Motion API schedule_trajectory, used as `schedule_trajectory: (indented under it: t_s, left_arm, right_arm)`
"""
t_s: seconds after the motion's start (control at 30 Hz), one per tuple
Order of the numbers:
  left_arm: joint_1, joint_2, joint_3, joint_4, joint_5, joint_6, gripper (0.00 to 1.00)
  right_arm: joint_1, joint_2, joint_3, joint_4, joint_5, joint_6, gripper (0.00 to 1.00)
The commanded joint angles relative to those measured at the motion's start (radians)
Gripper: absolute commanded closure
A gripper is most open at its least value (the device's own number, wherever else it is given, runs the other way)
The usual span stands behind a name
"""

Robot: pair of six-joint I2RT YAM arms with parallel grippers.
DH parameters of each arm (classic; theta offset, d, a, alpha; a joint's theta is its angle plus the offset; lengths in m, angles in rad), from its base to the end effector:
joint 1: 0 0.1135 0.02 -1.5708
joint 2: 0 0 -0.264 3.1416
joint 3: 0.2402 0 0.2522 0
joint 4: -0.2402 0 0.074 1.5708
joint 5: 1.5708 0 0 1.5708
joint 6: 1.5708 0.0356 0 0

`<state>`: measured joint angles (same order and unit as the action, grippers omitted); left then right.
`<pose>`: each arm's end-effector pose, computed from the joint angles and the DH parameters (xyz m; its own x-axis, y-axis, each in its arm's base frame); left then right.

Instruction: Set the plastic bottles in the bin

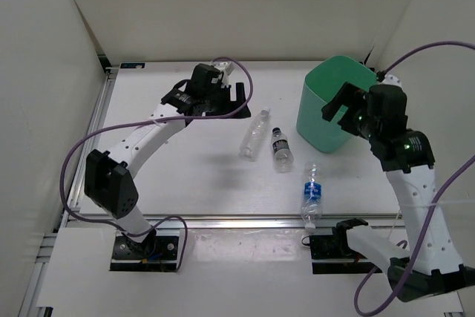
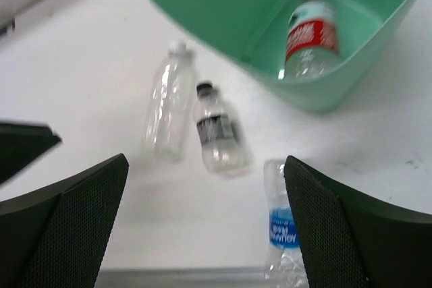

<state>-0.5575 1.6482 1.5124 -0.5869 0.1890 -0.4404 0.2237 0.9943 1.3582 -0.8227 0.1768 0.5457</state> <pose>0.3130 -0.2030 0.3309 -0.7802 -0.0070 -0.6255 0.3390 0.8357 -0.4321 0.1783 0.0341 0.4298 -0.4026 0.4324 -0.8068 0.1689 0.9014 0.3988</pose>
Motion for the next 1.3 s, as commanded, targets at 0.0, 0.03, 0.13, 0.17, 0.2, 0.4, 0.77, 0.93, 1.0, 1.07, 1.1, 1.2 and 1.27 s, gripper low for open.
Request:
schedule_trajectory:
  t_s: [0.0,0.03,0.13,0.17,0.2,0.4,0.77,0.93,1.0,1.07,1.1,1.2,1.27]
  left_arm:
    - [-0.005,-0.080,-0.006,0.012,-0.019,0.019,0.00]
    - [-0.005,-0.099,-0.024,0.012,-0.042,0.019,0.00]
    - [-0.005,-0.180,-0.102,0.012,-0.054,0.019,0.00]
    - [-0.005,-0.200,-0.139,0.012,-0.068,0.028,0.00]
    - [-0.005,-0.220,-0.155,0.012,-0.068,0.028,0.00]
    - [0.059,-0.366,-0.303,0.002,-0.043,-0.012,0.00]
    - [0.068,-0.508,-0.370,-0.140,-0.052,-0.012,0.00]
    - [0.068,-0.553,-0.402,-0.163,-0.063,-0.021,0.00]
    - [0.068,-0.564,-0.402,-0.175,-0.072,-0.021,0.00]
    - [0.068,-0.576,-0.402,-0.185,-0.092,-0.021,0.00]
    - [0.068,-0.576,-0.402,-0.185,-0.092,-0.021,0.00]
    - [0.068,-0.587,-0.402,-0.185,-0.117,-0.031,0.00]
    - [0.077,-0.596,-0.411,-0.185,-0.126,-0.040,0.00]
  right_arm:
    - [0.046,-0.068,-0.095,-0.070,-0.103,-0.004,0.00]
    - [0.060,-0.086,-0.125,-0.088,-0.124,0.008,0.00]
    - [0.074,-0.144,-0.242,-0.156,-0.152,0.089,0.00]
    - [0.074,-0.172,-0.276,-0.171,-0.167,0.149,0.00]
    - [0.074,-0.187,-0.315,-0.171,-0.180,0.169,0.00]
    - [0.074,-0.240,-0.569,-0.152,-0.214,0.249,0.00]
    - [0.074,-0.108,-0.823,0.083,-0.146,0.333,0.00]
    - [0.083,0.024,-0.852,0.131,-0.134,0.332,0.02]
    - [0.083,0.024,-0.863,0.122,-0.125,0.341,0.22]
    - [0.092,-0.015,-0.863,0.105,-0.114,0.341,0.33]
    - [0.092,-0.061,-0.863,0.091,-0.114,0.350,0.35]
    - [0.092,-0.165,-0.790,-0.010,-0.114,0.350,0.49]
    - [0.092,-0.216,-0.725,-0.123,-0.132,0.359,0.54]
